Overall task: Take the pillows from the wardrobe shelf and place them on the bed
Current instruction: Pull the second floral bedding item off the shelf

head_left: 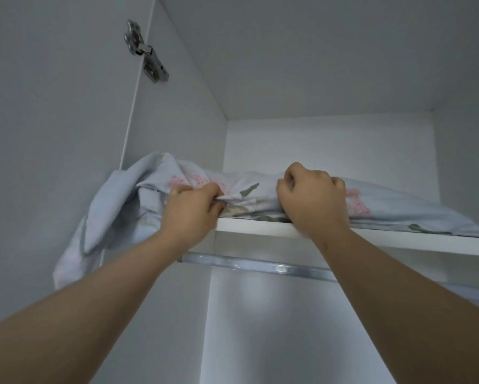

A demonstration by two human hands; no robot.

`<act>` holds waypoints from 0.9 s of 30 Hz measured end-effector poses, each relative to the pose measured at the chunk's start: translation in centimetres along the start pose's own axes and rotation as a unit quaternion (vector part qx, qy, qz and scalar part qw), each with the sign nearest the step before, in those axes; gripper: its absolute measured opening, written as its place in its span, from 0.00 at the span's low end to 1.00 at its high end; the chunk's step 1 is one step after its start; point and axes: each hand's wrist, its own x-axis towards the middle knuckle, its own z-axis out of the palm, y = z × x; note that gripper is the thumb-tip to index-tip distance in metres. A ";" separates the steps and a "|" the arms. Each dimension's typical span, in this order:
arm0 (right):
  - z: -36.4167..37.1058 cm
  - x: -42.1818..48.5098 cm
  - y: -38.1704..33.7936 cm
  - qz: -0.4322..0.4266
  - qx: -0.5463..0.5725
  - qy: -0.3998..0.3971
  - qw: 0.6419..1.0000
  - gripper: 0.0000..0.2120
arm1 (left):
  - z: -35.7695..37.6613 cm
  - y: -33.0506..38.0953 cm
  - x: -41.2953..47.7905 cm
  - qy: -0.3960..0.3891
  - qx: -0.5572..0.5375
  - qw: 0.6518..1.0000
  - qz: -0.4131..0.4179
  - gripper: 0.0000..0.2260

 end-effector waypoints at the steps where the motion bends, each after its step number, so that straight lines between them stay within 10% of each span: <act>1: -0.3 -0.3 -0.3 -0.010 0.020 -0.008 1.000 0.13 | -0.6 0.4 -0.7 0.015 0.003 1.000 0.015 0.09; 9: -0.2 -1.1 -0.3 -0.040 0.010 0.102 0.994 0.25 | -6.4 2.9 -4.0 0.019 0.056 0.988 0.145 0.07; 15: -0.8 -2.2 -1.5 0.026 0.009 0.087 0.996 0.20 | -9.8 3.7 -2.2 -0.080 -0.128 0.988 0.038 0.11; 27: -6.6 -3.8 -3.4 -0.071 -0.043 0.134 0.987 0.15 | -8.0 1.9 -0.6 -0.106 0.010 0.993 0.055 0.33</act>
